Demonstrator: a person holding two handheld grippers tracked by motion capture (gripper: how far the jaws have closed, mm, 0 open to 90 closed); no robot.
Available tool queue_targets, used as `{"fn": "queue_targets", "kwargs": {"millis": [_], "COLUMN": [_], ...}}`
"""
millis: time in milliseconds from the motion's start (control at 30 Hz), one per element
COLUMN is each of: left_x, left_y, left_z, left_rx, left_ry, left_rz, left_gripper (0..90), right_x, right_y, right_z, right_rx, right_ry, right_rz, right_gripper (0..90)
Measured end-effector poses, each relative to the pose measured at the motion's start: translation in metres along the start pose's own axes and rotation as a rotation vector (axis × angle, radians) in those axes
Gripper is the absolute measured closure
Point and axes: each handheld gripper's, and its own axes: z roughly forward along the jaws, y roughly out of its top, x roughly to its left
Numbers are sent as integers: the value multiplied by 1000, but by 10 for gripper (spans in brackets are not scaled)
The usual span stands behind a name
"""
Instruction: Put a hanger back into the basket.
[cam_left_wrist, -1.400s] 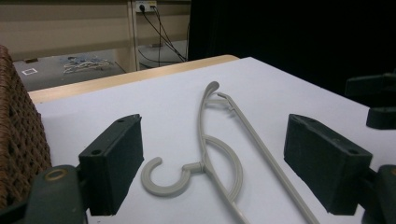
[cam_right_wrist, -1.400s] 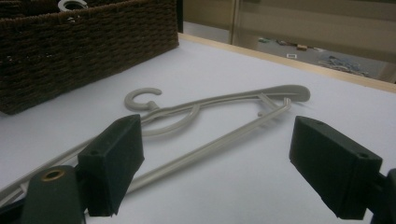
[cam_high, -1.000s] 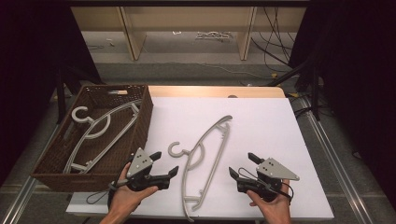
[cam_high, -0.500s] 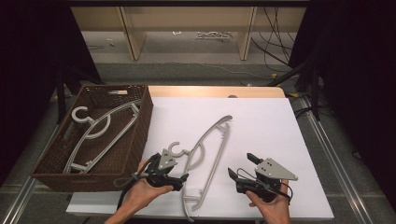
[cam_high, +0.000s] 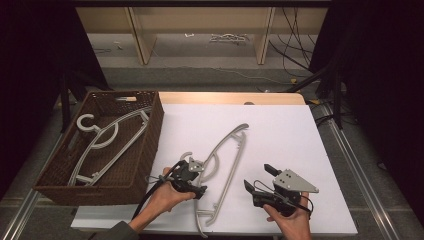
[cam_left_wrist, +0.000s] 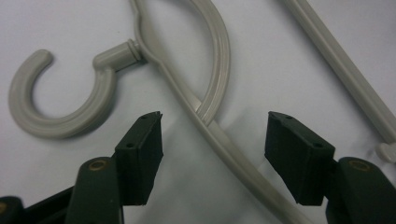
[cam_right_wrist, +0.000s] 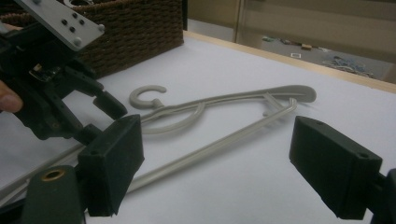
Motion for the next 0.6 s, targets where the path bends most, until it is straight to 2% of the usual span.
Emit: {"fn": "queue_targets", "kwargs": {"millis": [100, 167, 233, 333, 367, 400, 433, 600], "left_x": [1, 1, 8, 12, 13, 15, 15, 16], "left_y": [7, 7, 11, 11, 11, 12, 12, 15], "left_z": [0, 1, 1, 1, 1, 1, 1, 2], "left_rx": [60, 63, 82, 89, 84, 85, 87, 106], "left_ry": [-32, -40, -60, -65, -65, -62, -71, -68], "left_rz": [7, -5, 18, 23, 9, 20, 14, 14], "left_gripper": [436, 437, 455, 517, 536, 555, 564, 578], "right_x": [1, 1, 2, 2, 2, 2, 2, 2], "right_y": [1, 0, 0, 0, 0, 0, 1, 0], "right_z": [0, 0, 1, 0, 1, 1, 0, 3], "right_rx": [-5, -5, -3, 10, -2, 0, 17, 1], "right_ry": [4, 3, 14, 10, 14, 11, 9, 10], "right_rz": [-3, -1, 5, -5, 0, -3, -3, 1], "right_gripper": [187, 187, 186, 186, 187, 186, 186, 187]}}
